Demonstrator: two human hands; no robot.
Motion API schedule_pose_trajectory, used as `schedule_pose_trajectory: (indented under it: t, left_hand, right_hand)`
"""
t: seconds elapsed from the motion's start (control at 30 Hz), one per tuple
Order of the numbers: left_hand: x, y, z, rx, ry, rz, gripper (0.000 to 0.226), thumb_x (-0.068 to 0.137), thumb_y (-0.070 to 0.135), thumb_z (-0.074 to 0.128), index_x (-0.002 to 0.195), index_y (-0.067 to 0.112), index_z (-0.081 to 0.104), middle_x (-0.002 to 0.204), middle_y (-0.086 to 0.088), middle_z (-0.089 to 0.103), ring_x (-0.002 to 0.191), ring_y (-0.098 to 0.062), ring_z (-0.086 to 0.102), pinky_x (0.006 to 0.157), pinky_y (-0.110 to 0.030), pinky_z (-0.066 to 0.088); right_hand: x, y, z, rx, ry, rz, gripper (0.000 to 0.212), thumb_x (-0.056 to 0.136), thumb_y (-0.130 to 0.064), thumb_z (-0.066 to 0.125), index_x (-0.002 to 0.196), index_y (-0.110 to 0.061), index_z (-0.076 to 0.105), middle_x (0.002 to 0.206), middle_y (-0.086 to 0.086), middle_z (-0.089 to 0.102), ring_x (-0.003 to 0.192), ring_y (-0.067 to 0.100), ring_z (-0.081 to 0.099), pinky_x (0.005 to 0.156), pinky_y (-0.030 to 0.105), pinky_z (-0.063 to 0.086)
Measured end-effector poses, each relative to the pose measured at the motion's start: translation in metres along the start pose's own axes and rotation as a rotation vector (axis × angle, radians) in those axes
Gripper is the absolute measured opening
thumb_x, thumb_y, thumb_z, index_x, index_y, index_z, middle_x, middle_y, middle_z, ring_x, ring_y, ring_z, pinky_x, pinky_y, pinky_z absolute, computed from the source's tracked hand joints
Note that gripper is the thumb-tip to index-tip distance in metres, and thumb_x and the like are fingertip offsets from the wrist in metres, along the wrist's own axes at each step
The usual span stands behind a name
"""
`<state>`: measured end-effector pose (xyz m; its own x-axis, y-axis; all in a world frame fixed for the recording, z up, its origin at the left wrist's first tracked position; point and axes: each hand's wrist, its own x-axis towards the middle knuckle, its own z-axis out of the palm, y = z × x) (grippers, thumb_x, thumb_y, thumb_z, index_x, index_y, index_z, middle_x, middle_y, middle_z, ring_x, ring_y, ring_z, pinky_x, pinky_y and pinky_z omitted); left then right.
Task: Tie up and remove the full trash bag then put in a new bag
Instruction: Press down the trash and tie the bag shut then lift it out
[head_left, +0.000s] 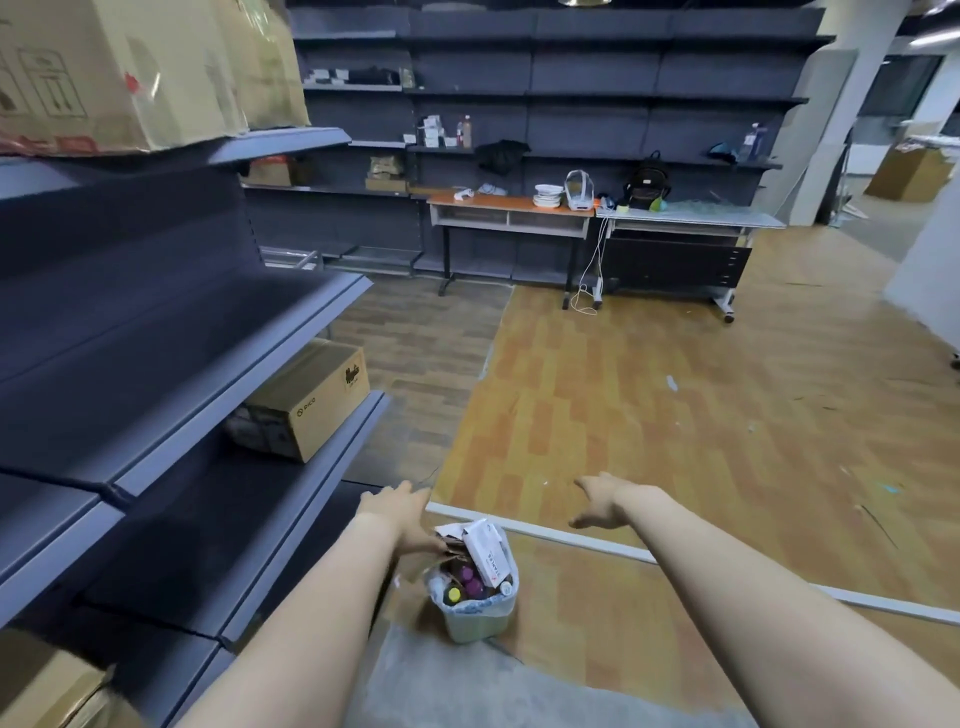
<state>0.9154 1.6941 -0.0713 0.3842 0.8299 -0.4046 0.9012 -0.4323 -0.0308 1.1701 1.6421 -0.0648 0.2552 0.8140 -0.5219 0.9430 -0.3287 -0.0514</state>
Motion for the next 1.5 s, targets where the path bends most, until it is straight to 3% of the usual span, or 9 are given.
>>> schedule_pose_trajectory:
  t: [0.13, 0.37, 0.8, 1.5]
  left_hand:
    - [0.045, 0.011, -0.030, -0.006, 0.006, 0.011, 0.086, 0.084, 0.062, 0.052, 0.151, 0.023, 0.014, 0.154, -0.008, 0.025, 0.139, -0.029, 0.031, 0.112, -0.045, 0.028]
    - [0.108, 0.038, -0.046, 0.002, -0.007, 0.011, 0.086, 0.082, 0.065, 0.051, 0.149, 0.021, 0.020, 0.154, -0.006, 0.025, 0.138, -0.028, 0.033, 0.110, -0.045, 0.030]
    - [0.155, 0.062, -0.055, 0.040, -0.028, 0.052, 0.087, 0.084, 0.065, 0.050, 0.151, 0.021, 0.016, 0.155, -0.006, 0.022, 0.138, -0.027, 0.031, 0.110, -0.044, 0.030]
    - [0.244, 0.024, -0.049, 0.110, -0.091, 0.196, 0.089, 0.084, 0.064, 0.049, 0.152, 0.021, 0.010, 0.159, -0.007, 0.014, 0.142, -0.028, 0.027, 0.113, -0.045, 0.026]
  right_hand:
    - [0.041, 0.011, -0.028, -0.002, 0.001, -0.005, 0.076, 0.090, -0.045, 0.054, 0.150, -0.014, 0.018, 0.150, 0.016, 0.027, 0.135, 0.033, 0.037, 0.109, 0.040, 0.035]
    - [0.091, 0.040, -0.056, -0.010, -0.022, 0.004, 0.072, 0.091, -0.044, 0.054, 0.148, -0.013, 0.023, 0.150, 0.016, 0.027, 0.136, 0.032, 0.035, 0.110, 0.040, 0.034]
    - [0.123, 0.070, -0.063, 0.051, -0.037, 0.057, 0.073, 0.091, -0.044, 0.054, 0.149, -0.015, 0.021, 0.151, 0.015, 0.026, 0.135, 0.031, 0.036, 0.108, 0.039, 0.033]
    - [0.179, 0.032, -0.066, 0.103, -0.052, 0.148, 0.072, 0.092, -0.041, 0.054, 0.149, -0.015, 0.020, 0.152, 0.014, 0.023, 0.136, 0.033, 0.035, 0.109, 0.041, 0.036]
